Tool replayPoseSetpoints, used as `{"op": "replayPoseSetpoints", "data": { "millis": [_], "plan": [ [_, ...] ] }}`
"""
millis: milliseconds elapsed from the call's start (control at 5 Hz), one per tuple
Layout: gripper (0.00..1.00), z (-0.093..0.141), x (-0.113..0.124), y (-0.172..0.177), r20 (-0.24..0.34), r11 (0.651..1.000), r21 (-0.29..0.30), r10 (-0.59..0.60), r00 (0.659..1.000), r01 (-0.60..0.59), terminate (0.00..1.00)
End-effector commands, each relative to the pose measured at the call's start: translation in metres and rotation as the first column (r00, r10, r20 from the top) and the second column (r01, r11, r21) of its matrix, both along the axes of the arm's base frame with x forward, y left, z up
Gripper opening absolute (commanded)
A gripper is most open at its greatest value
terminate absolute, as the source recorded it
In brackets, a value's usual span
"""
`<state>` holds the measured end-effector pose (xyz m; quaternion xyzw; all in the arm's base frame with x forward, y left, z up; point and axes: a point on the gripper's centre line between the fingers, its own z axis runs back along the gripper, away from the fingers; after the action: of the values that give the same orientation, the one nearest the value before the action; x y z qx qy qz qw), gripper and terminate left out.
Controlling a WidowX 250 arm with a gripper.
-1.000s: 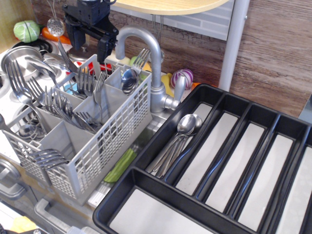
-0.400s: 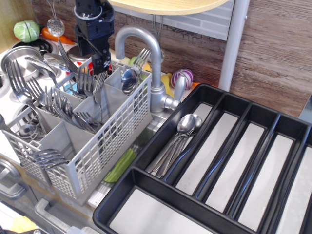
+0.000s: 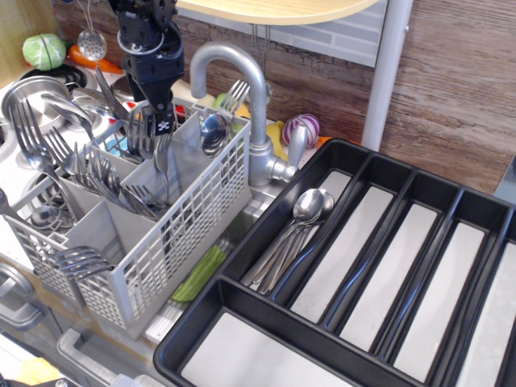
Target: Put small spoon from basket to tray
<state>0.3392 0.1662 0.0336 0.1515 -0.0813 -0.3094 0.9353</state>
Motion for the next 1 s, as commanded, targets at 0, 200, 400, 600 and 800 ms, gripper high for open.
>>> {"op": "replayPoseSetpoints", "data": {
  "millis": [0, 200, 400, 600, 800],
  "plan": [
    [1.00, 0.016, -0.005, 0.023, 0.028, 0.998, 0.043, -0.044, 0.999, 0.043, 0.00],
    [1.00, 0.007, -0.008, 0.031, 0.034, 0.994, 0.064, -0.093, 0.995, 0.090, 0.00],
    [1.00, 0.001, -0.010, 0.037, 0.043, 0.991, 0.070, -0.113, 0.993, 0.110, 0.00],
    [1.00, -0.011, -0.013, 0.041, 0.068, 0.993, 0.050, -0.114, 0.991, 0.111, 0.00],
    [0.00, -0.011, -0.015, 0.038, 0.077, 0.991, 0.082, -0.115, 0.990, 0.109, 0.00]
  ]
}}
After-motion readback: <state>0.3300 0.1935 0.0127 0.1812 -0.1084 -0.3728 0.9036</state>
